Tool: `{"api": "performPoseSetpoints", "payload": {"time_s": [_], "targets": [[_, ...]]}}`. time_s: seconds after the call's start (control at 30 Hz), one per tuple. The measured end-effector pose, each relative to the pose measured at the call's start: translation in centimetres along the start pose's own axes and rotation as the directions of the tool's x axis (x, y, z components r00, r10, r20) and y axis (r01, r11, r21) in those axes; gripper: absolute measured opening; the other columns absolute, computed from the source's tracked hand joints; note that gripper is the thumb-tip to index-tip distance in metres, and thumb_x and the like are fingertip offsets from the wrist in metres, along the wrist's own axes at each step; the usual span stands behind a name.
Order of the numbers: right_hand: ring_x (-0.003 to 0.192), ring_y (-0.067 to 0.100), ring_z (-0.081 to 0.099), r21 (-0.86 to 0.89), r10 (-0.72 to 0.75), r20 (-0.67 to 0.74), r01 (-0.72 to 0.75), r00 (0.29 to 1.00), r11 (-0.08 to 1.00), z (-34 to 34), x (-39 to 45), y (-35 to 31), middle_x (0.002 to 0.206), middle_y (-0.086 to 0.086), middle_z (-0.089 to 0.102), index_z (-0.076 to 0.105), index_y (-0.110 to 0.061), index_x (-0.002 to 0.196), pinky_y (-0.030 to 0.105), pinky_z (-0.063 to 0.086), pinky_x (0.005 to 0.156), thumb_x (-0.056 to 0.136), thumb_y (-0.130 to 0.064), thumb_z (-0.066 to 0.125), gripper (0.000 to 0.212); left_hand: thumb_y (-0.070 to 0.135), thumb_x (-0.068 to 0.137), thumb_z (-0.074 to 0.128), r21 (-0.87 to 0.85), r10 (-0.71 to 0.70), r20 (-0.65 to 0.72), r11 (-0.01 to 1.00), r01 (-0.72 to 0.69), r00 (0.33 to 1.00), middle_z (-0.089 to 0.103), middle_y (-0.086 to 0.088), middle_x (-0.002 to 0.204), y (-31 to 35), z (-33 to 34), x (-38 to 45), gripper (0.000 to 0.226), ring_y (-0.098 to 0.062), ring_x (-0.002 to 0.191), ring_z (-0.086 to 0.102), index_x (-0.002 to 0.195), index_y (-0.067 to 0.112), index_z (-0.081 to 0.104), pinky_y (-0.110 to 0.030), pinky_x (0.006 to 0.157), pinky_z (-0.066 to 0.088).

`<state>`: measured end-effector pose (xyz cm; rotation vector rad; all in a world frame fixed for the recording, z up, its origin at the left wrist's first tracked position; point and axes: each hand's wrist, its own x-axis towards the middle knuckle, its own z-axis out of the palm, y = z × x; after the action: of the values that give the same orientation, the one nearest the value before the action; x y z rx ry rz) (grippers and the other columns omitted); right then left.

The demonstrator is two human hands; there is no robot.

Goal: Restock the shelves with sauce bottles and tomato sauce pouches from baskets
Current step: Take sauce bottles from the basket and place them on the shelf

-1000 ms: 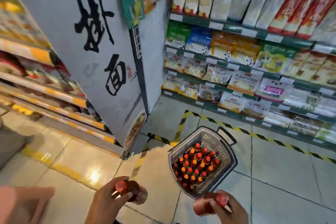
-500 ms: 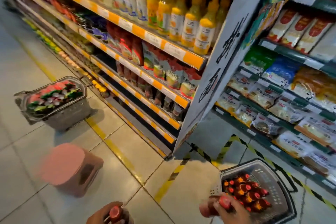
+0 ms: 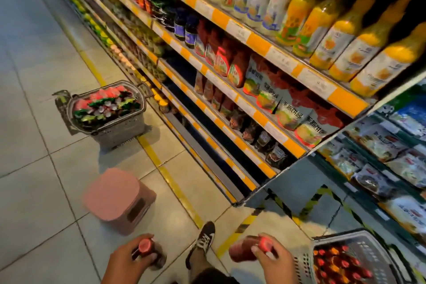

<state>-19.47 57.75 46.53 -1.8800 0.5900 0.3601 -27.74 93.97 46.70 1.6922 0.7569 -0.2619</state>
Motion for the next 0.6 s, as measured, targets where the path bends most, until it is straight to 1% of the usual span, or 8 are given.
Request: {"api": "performPoseSetpoints", "payload": {"time_s": [0.07, 0.13, 0.17, 0.23, 0.33, 0.4, 0.5, 0.6], "targets": [[0.095, 0.012, 0.069, -0.009, -0.009, 0.040, 0.009, 0.999, 1.000, 1.4, 1.6, -0.9, 0.078, -0.018, 0.076, 0.078, -0.013, 0.093, -0.002, 0.044, 0.065, 0.073, 0.012, 0.084, 0.032, 0.001, 0.068, 0.094, 0.021, -0.060, -0.004, 0.998, 0.060, 0.998, 0.078, 0.018, 0.089, -1.4, 0.0, 3.3, 0.043, 0.000, 0.094, 0.066, 0.094, 0.033, 0.081, -0.001, 0.079, 0.046], [0.092, 0.004, 0.068, -0.018, -0.030, 0.058, 0.031, 0.998, 0.999, 2.6, 3.6, -1.9, 0.076, -0.019, 0.075, 0.078, -0.015, 0.089, -0.002, 0.044, 0.066, 0.074, 0.011, 0.084, 0.031, 0.019, 0.071, 0.095, 0.045, -0.102, 0.025, 0.994, 0.100, 0.995, 0.078, 0.021, 0.096, -0.6, -0.6, 4.7, 0.038, 0.002, 0.099, 0.066, 0.101, 0.035, 0.080, -0.010, 0.092, 0.047], [0.090, 0.000, 0.068, -0.029, -0.004, 0.078, 0.006, 0.997, 1.000, 3.1, 4.8, -2.4, 0.078, -0.018, 0.076, 0.078, -0.017, 0.089, 0.000, 0.045, 0.067, 0.073, 0.009, 0.085, 0.031, 0.024, 0.071, 0.095, 0.032, -0.118, 0.038, 0.993, 0.116, 0.992, 0.078, 0.021, 0.099, -0.7, -0.9, 5.6, 0.037, 0.003, 0.100, 0.067, 0.103, 0.035, 0.080, -0.008, 0.093, 0.047], [0.095, 0.007, 0.070, -0.070, 0.021, 0.080, -0.015, 0.997, 0.997, 4.4, 7.5, -2.9, 0.090, -0.008, 0.078, 0.079, -0.020, 0.091, 0.005, 0.049, 0.071, 0.072, 0.004, 0.089, 0.032, 0.016, 0.071, 0.095, 0.023, -0.129, -0.009, 0.991, 0.129, 0.992, 0.079, 0.019, 0.098, 0.7, -1.0, 7.3, 0.036, 0.003, 0.101, 0.067, 0.100, 0.033, 0.082, -0.003, 0.086, 0.045], [0.103, 0.024, 0.071, -0.099, 0.014, 0.137, 0.000, 0.990, 0.995, 5.8, 10.4, -4.0, 0.100, 0.001, 0.079, 0.081, -0.021, 0.098, 0.034, 0.057, 0.091, 0.073, -0.003, 0.089, 0.032, 0.002, 0.069, 0.094, -0.013, -0.135, -0.010, 0.991, 0.134, 0.991, 0.079, 0.019, 0.093, 1.8, -0.7, 10.7, 0.042, 0.001, 0.098, 0.067, 0.095, 0.032, 0.083, -0.002, 0.079, 0.044], [0.103, 0.029, 0.071, -0.091, -0.030, 0.176, 0.046, 0.984, 0.995, 6.6, 11.7, -5.1, 0.100, 0.006, 0.078, 0.080, -0.013, 0.101, 0.044, 0.059, 0.091, 0.078, 0.001, 0.084, 0.027, -0.006, 0.067, 0.092, 0.005, -0.123, -0.032, 0.992, 0.123, 0.992, 0.078, 0.019, 0.088, 3.0, -0.8, 12.4, 0.046, -0.001, 0.090, 0.069, 0.093, 0.031, 0.082, 0.003, 0.074, 0.045], [0.097, 0.022, 0.072, -0.070, -0.091, 0.134, 0.101, 0.987, 0.992, 7.8, 12.4, -6.1, 0.097, 0.003, 0.078, 0.078, -0.004, 0.100, 0.027, 0.059, 0.080, 0.082, 0.011, 0.078, 0.022, -0.007, 0.068, 0.091, 0.007, -0.087, -0.005, 0.996, 0.087, 0.996, 0.080, 0.015, 0.094, 3.5, -1.2, 15.3, 0.049, -0.001, 0.091, 0.073, 0.097, 0.031, 0.081, 0.000, 0.077, 0.049], [0.098, 0.001, 0.068, -0.076, -0.085, 0.073, 0.090, 0.994, 0.993, 9.4, 12.4, -6.0, 0.098, -0.015, 0.076, 0.078, -0.018, 0.102, 0.013, 0.055, 0.076, 0.083, 0.006, 0.080, 0.032, -0.008, 0.072, 0.088, 0.063, -0.054, 0.082, 0.997, 0.049, 0.995, 0.080, 0.008, 0.100, 3.2, -1.6, 18.8, 0.046, -0.009, 0.100, 0.073, 0.106, 0.022, 0.080, -0.006, 0.081, 0.052]]}}
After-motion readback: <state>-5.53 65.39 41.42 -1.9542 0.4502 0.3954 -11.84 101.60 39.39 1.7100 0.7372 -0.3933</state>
